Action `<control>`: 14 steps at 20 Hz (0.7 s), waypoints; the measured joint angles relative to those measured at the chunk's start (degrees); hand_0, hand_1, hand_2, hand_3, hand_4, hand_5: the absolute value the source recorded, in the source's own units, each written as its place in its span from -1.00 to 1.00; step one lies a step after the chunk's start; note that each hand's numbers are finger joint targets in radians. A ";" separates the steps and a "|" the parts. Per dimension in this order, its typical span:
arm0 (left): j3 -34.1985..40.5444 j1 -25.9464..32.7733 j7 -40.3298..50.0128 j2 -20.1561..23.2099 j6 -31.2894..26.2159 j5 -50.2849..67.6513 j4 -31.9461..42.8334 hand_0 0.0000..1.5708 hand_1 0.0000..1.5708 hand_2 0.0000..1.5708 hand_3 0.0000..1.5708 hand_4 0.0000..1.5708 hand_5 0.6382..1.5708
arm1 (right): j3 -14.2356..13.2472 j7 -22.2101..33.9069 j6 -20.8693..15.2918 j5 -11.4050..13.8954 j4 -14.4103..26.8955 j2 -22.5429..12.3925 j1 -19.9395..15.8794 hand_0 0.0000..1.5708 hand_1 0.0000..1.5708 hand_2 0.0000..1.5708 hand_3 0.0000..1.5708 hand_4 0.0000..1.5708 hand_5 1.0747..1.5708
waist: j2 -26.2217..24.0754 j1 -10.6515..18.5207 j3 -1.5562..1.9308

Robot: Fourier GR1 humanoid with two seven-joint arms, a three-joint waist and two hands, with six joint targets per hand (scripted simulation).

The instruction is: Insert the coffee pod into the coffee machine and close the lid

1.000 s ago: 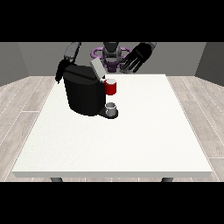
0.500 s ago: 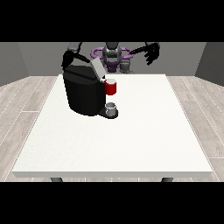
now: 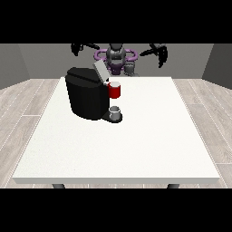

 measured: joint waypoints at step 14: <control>-7.86 7.50 4.39 -1.19 -1.72 8.74 -15.77 -1.00 -1.00 -1.00 -1.00 -0.54 1.00 | -7.50 5.37 2.65 -6.01 6.21 -4.50 -10.73 -1.00 -1.00 -1.00 -1.00 -0.84 1.00 | 6.29 6.02 0.03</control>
